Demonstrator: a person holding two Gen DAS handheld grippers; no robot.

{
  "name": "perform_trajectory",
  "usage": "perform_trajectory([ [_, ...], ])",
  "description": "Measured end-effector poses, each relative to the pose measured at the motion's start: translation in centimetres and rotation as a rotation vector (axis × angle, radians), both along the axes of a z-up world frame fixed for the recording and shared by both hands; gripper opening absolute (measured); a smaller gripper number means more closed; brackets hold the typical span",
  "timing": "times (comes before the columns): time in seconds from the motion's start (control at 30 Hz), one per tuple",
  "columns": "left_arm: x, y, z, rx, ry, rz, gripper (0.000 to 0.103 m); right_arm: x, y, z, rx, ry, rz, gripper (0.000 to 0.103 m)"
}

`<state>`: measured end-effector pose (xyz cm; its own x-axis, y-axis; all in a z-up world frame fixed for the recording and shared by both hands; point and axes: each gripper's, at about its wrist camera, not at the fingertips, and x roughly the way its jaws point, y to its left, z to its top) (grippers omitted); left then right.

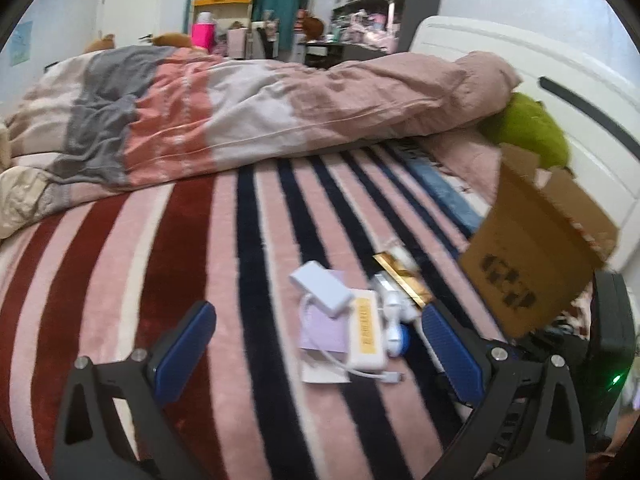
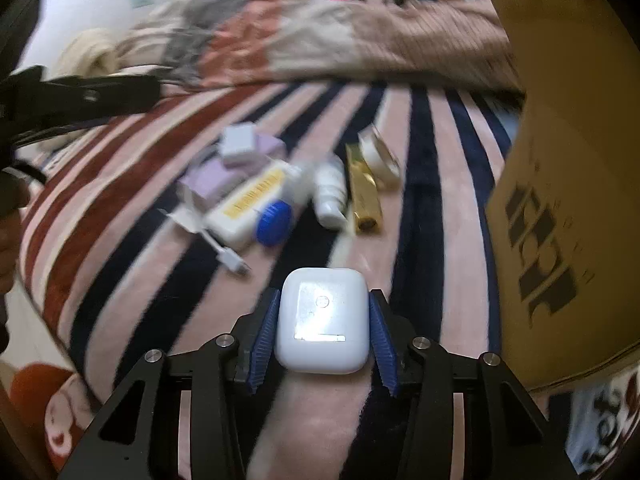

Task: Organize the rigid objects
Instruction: 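Carry the earbud case into the cardboard box and open the right tool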

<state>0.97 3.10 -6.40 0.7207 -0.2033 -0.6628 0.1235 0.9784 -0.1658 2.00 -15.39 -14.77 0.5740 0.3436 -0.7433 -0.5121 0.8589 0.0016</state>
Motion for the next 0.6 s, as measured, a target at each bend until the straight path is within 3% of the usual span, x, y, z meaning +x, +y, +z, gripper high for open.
perform_trajectory([
  [0.07, -0.4, -0.4, 0.9, -0.039, 0.003, -0.055, 0.102, -0.6, 0.5, 1.9, 0.035, -0.029, 0.088, 0.04],
  [0.2, -0.9, -1.6, 3.7, -0.191, 0.008, -0.204, 0.094, -2.1, 1.1, 6.4, 0.083, -0.128, 0.245, 0.04],
  [0.27, -0.9, -2.7, 5.3, -0.21, 0.013, -0.238, 0.088, -2.8, 1.1, 8.8, 0.108, -0.188, 0.288, 0.04],
  [0.43, 0.9, -6.5, 8.7, -0.265, 0.041, -0.331, 0.058, -2.9, -1.2, 13.4, 0.176, -0.298, 0.321, 0.039],
  [0.53, 3.3, -10.3, 10.2, -0.279, 0.074, -0.41, 0.037, -1.9, -3.9, 14.6, 0.186, -0.331, 0.289, 0.039],
  [0.6, 5.2, -13.5, 10.7, -0.271, 0.106, -0.46, 0.029, -1.1, -5.9, 15.1, 0.201, -0.328, 0.257, 0.039],
])
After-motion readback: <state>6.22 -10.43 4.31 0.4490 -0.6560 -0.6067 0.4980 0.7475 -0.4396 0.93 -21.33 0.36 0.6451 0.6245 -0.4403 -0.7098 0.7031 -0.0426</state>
